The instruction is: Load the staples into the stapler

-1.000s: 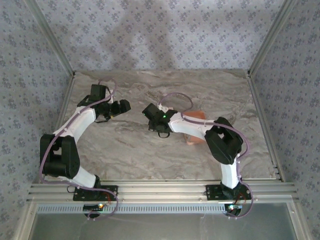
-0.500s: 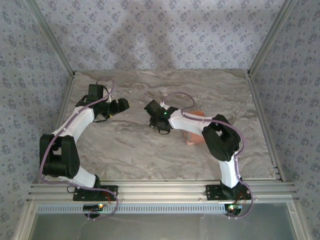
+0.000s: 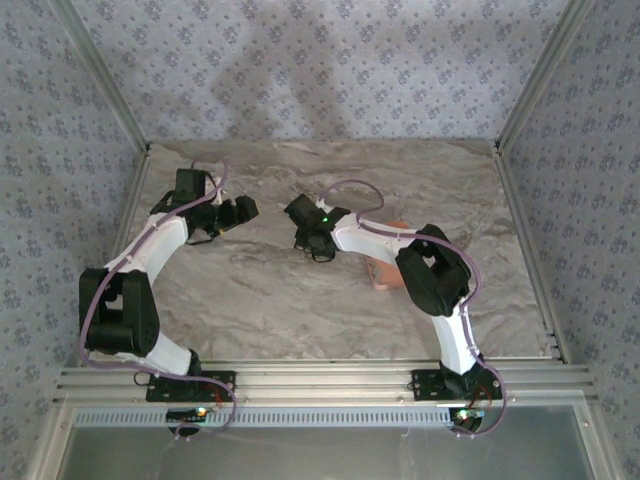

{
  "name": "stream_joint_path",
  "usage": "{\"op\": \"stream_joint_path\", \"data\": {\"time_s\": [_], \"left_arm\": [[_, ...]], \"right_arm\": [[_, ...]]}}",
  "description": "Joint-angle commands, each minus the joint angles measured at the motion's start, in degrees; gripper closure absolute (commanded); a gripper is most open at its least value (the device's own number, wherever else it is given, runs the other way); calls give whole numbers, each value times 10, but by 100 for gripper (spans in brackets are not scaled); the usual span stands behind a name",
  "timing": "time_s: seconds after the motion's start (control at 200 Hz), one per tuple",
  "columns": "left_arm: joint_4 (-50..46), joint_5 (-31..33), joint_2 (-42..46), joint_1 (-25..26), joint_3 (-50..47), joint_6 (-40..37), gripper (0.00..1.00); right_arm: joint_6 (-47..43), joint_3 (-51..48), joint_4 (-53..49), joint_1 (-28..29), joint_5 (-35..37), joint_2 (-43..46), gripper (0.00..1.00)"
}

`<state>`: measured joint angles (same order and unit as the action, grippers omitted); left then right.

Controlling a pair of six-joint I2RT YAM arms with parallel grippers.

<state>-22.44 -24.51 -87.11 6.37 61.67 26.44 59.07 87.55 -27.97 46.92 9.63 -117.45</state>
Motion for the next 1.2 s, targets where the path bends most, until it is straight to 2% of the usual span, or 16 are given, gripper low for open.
{"op": "stream_joint_path", "data": {"time_s": [0.0, 0.7, 1.199], "left_arm": [[9, -11, -6, -4, -5, 3, 15], [14, -16, -14, -6, -2, 3, 15], [18, -19, -19, -7, -1, 5, 15]], "right_arm": [[-2, 17, -27, -3, 3, -15, 86], [-16, 45, -58, -4, -3, -36, 87], [-39, 58, -80, 2, 25, -28, 87]]}}
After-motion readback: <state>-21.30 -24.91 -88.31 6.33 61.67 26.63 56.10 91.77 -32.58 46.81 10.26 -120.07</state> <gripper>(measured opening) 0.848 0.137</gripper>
